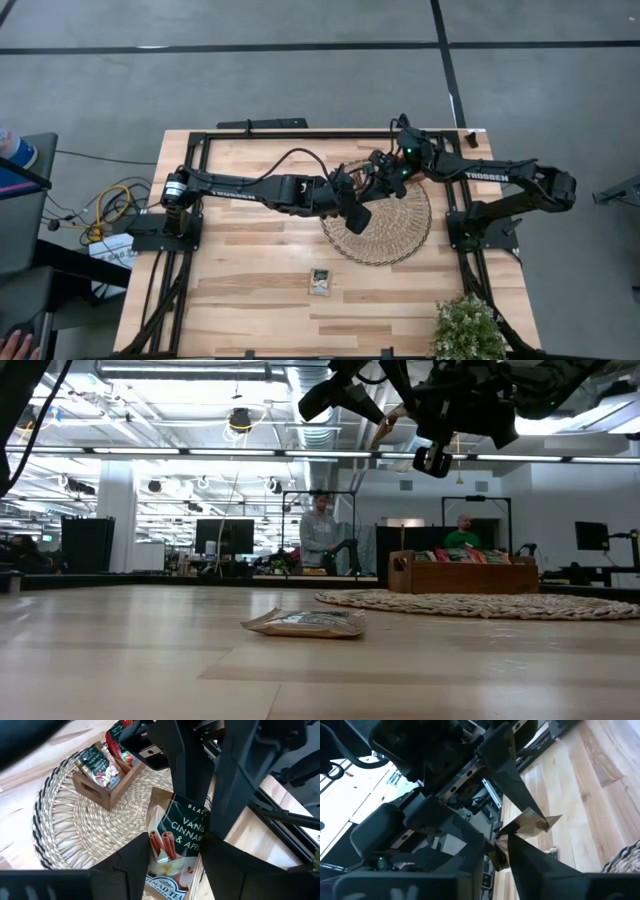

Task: Pick & Place Tea
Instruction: Put the brown tea pack into the left compartment of the brown organizer

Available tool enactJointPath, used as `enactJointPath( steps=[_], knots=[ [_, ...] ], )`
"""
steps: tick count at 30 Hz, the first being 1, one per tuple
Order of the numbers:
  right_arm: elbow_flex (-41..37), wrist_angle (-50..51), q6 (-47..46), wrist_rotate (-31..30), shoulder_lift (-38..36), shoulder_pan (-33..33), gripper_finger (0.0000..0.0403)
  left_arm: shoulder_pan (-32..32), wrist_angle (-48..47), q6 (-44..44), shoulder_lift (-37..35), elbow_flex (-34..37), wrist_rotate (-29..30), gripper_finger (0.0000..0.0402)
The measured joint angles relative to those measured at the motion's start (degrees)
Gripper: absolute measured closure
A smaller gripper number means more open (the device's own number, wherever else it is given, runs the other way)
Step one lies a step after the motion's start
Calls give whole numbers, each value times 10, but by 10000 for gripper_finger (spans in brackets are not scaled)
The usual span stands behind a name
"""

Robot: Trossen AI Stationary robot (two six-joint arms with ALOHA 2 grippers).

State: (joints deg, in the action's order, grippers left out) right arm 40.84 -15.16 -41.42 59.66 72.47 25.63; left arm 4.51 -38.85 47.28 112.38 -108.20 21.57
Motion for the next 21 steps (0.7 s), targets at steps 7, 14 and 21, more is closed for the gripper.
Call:
enactJointPath(
  steps=[7,14,21],
  knots=[
    [0,14,24,0,0,7,395,0,3,1,1,0,-1,237],
    [0,14,23,5,-1,27,402,0,14,2,1,0,-11,237],
    [0,35,30,9,-1,50,403,1,29,38,1,0,-26,230]
  ],
)
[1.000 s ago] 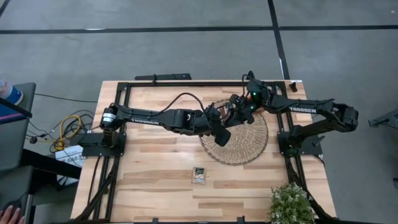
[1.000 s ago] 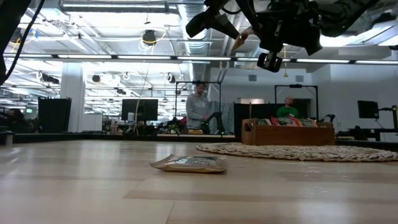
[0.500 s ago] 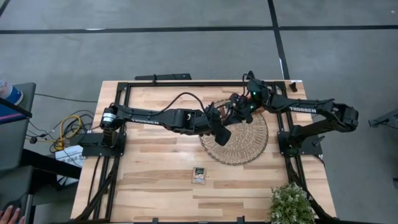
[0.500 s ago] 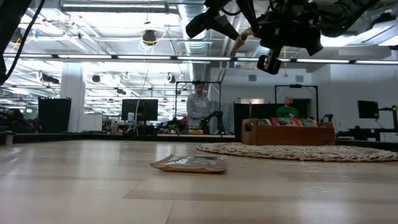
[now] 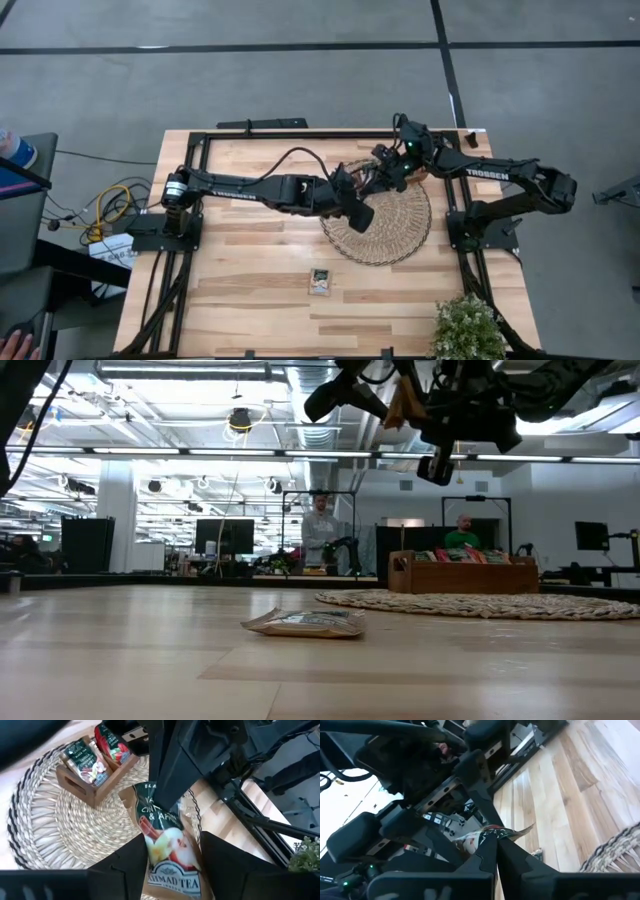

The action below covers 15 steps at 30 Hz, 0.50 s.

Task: Pick & Place Tea
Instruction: Put the brown tea pack into the left compartment of the brown organizer

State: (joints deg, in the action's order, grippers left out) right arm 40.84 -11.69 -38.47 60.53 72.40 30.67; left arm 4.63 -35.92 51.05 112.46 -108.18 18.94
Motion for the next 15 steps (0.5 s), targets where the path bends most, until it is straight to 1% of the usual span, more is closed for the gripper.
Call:
enactJointPath(
  steps=[5,9,12,15],
  knots=[
    [0,26,25,-2,0,1,403,2,-7,-2,0,0,-1,227],
    [0,43,42,-8,-1,4,403,2,-31,-5,0,0,-2,226],
    [0,70,63,-15,-5,11,403,2,-72,-4,0,0,-1,219],
    [0,121,98,-41,-15,20,403,2,-134,13,0,0,-1,198]
  ],
)
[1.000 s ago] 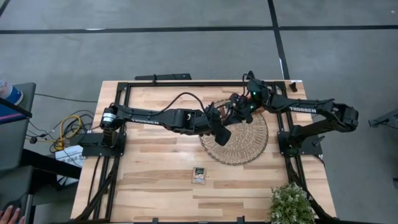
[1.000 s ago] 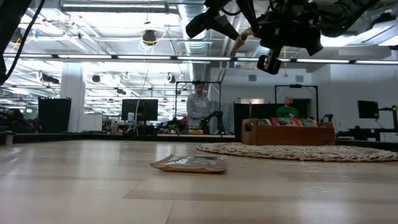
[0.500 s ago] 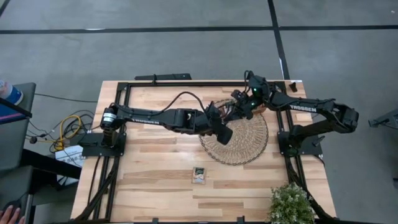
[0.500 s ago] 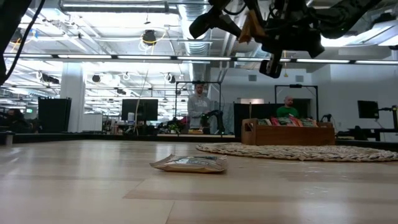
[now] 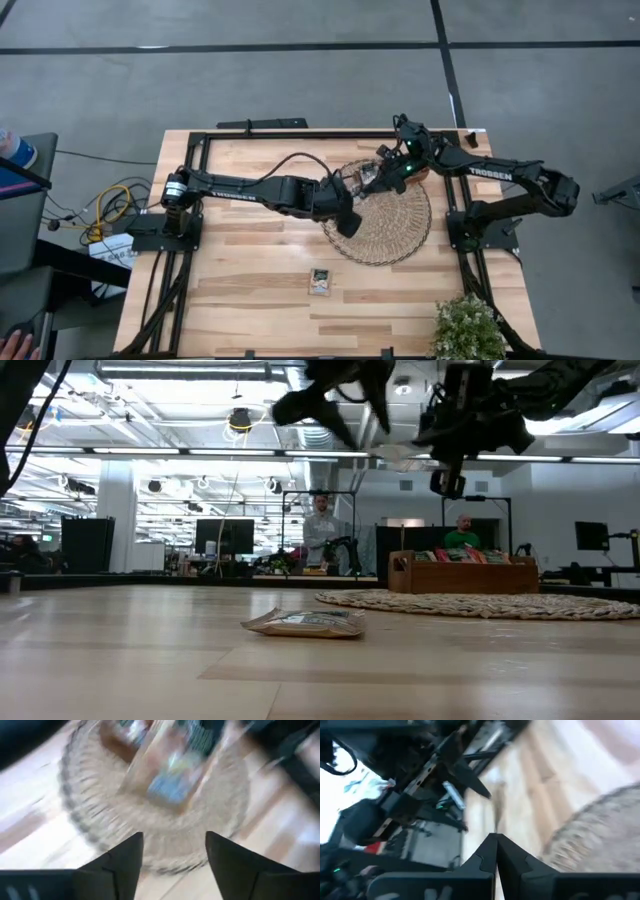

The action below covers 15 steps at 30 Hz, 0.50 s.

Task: Pick & Place Tea
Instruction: Put the brown tea pack into the left compartment of the brown organizer

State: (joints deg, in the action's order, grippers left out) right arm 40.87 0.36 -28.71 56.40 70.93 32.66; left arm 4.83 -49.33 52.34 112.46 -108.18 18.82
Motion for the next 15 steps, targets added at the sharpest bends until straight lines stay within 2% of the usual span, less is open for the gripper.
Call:
enactJointPath(
  steps=[9,12,15],
  knots=[
    [95,277,197,-160,-34,0,403,2,-110,25,-1,0,17,100],
    [154,391,286,-261,-31,-12,403,8,-179,51,-1,0,30,86],
    [214,488,364,-370,-14,-30,403,14,-265,114,-1,0,77,83]
  ],
)
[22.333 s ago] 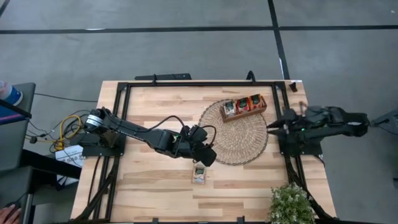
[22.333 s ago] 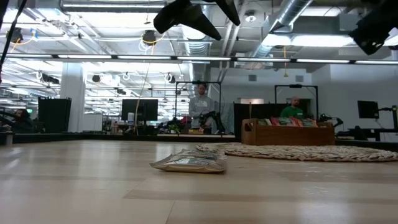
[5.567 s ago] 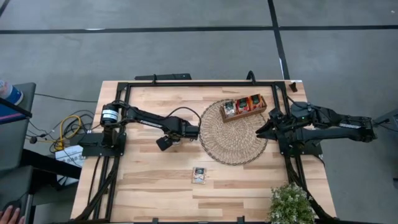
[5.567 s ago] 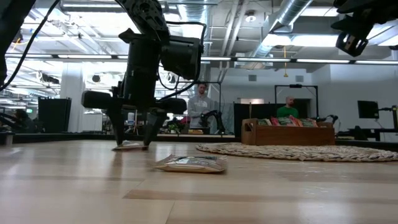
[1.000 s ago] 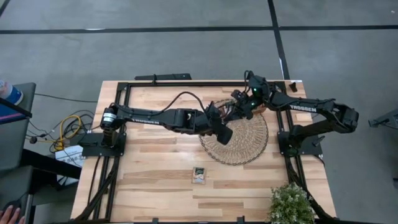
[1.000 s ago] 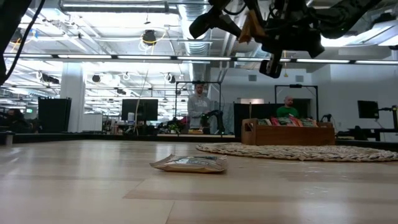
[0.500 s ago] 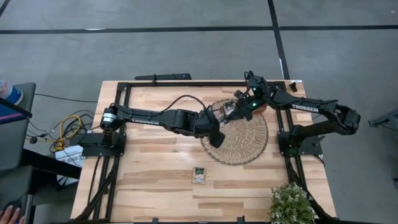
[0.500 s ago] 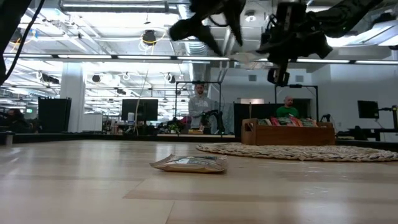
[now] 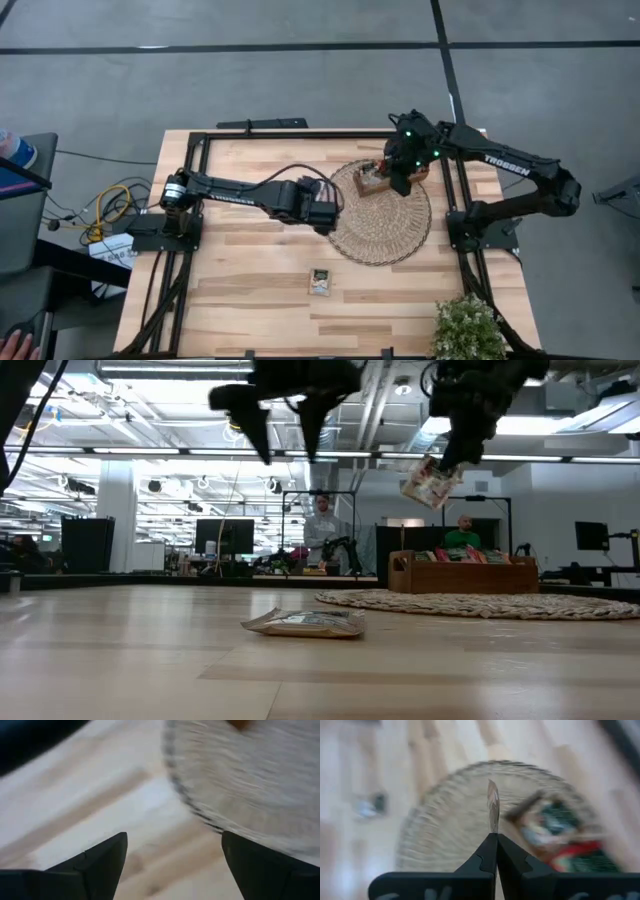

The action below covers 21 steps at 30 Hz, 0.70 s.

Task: Pick & Place Tea
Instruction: Put the brown tea pack into the left compartment of the brown organizer

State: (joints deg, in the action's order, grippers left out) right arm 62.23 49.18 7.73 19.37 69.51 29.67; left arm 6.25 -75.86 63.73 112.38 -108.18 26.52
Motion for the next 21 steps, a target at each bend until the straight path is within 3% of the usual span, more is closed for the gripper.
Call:
enactJointPath(
  steps=[6,11,18,21],
  knots=[
    [83,70,121,-178,45,-56,403,14,-141,137,0,0,99,83],
    [94,83,204,-203,84,-82,403,29,-133,211,-8,34,153,83],
    [93,83,252,-242,136,-77,403,55,-133,326,-36,122,172,83],
    [93,85,265,-245,151,-65,403,68,-89,345,-72,176,186,83]
  ],
)
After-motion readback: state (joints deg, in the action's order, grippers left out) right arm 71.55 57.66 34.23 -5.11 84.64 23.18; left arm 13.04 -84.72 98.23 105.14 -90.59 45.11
